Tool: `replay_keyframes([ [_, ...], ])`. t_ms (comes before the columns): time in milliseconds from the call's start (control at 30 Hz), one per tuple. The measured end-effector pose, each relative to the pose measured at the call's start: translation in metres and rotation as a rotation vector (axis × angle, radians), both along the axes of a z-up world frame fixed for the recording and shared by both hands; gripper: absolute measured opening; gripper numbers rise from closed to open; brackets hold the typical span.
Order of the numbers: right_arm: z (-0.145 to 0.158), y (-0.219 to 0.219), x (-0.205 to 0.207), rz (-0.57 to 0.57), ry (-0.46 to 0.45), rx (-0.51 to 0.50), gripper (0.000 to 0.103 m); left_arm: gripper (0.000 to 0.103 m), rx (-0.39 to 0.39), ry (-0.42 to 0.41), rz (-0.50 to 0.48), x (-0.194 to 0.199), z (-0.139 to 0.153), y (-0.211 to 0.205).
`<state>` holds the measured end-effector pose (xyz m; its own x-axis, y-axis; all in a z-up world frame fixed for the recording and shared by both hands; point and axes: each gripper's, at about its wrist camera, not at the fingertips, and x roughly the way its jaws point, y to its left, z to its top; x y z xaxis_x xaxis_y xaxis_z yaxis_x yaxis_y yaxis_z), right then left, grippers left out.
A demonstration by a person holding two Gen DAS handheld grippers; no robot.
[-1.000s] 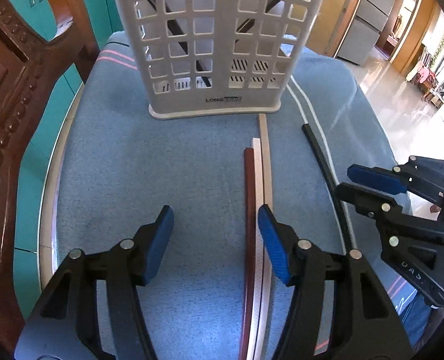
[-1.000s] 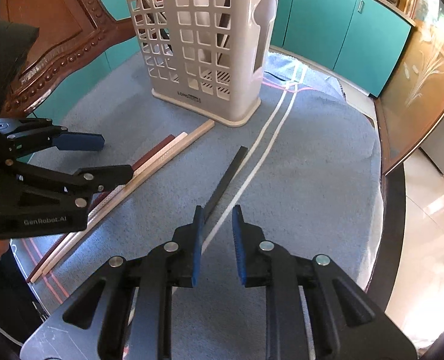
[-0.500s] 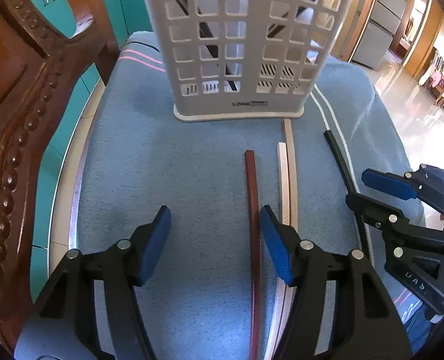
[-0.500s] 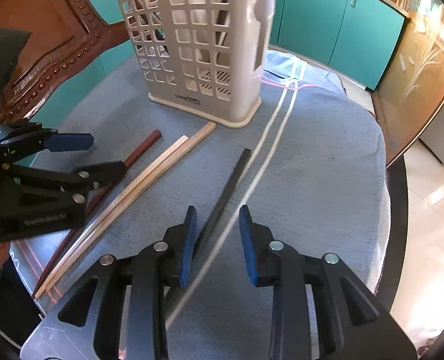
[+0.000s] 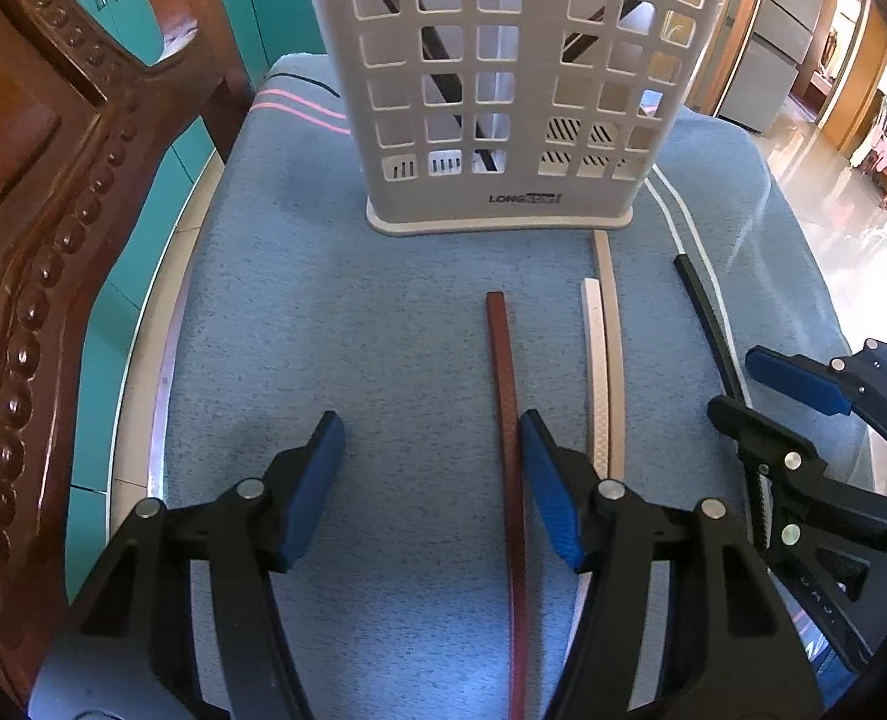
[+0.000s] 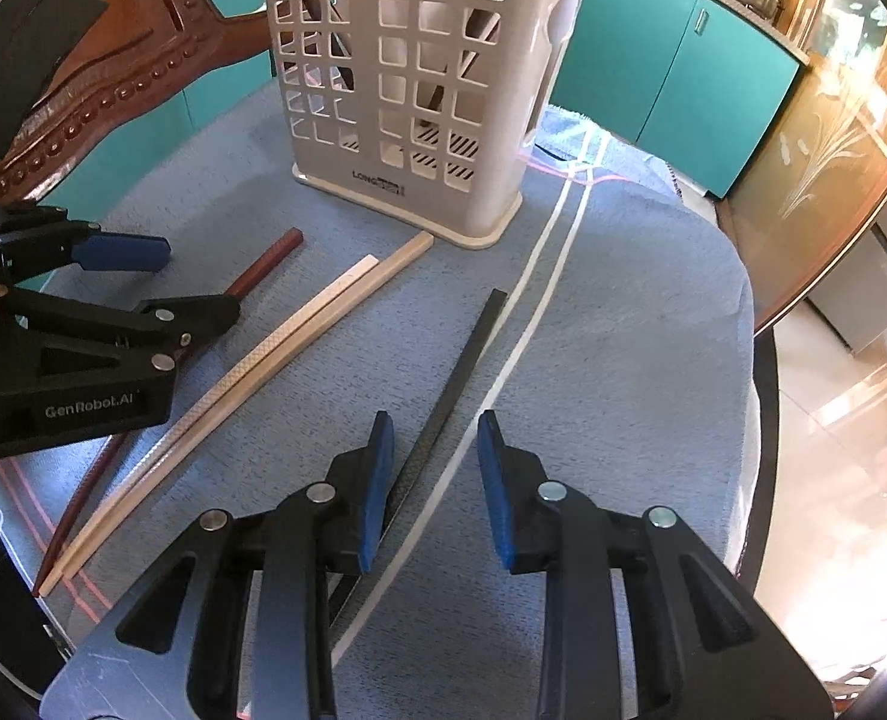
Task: Organize utensils
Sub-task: 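Grasp a dark red chopstick with the left tool while the right tool grasps a black chopstick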
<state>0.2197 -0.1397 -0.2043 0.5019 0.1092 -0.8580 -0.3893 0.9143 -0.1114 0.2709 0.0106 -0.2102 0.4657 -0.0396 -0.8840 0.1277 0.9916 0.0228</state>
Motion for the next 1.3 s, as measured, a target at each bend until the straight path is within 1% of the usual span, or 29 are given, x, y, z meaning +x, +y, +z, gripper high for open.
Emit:
replay_keyframes([
  [433,0.003,0.003,-0.008,0.004,-0.015,-0.026,0.029,0.062,0.009,-0.002,0.004,0.006,-0.001,-0.002],
  [567,0.003,0.006,-0.012,-0.002,-0.034,-0.065,0.029,0.062,0.009,-0.002,0.004,0.007,-0.001,-0.002],
  [667,0.008,0.01,-0.018,0.012,-0.065,-0.065,0.029,0.062,0.008,-0.002,0.004,0.008,-0.001,-0.002],
  [767,0.024,0.016,-0.031,0.086,-0.144,-0.025,0.029,0.063,0.008,-0.002,0.006,0.003,0.001,-0.003],
  [833,0.031,0.019,-0.036,0.12,-0.168,0.001,0.03,0.063,0.007,-0.001,0.006,0.004,0.001,-0.003],
  [900,0.035,0.019,-0.039,0.144,-0.158,0.043,0.03,0.063,0.005,-0.001,0.006,0.004,0.001,-0.002],
  [1100,0.037,0.021,-0.038,0.172,-0.124,0.081,0.03,0.063,0.002,0.0,0.007,0.004,-0.001,-0.001],
  [1300,0.03,0.012,-0.026,0.102,-0.089,0.08,0.034,0.062,0.0,0.0,0.008,0.003,-0.002,0.0],
])
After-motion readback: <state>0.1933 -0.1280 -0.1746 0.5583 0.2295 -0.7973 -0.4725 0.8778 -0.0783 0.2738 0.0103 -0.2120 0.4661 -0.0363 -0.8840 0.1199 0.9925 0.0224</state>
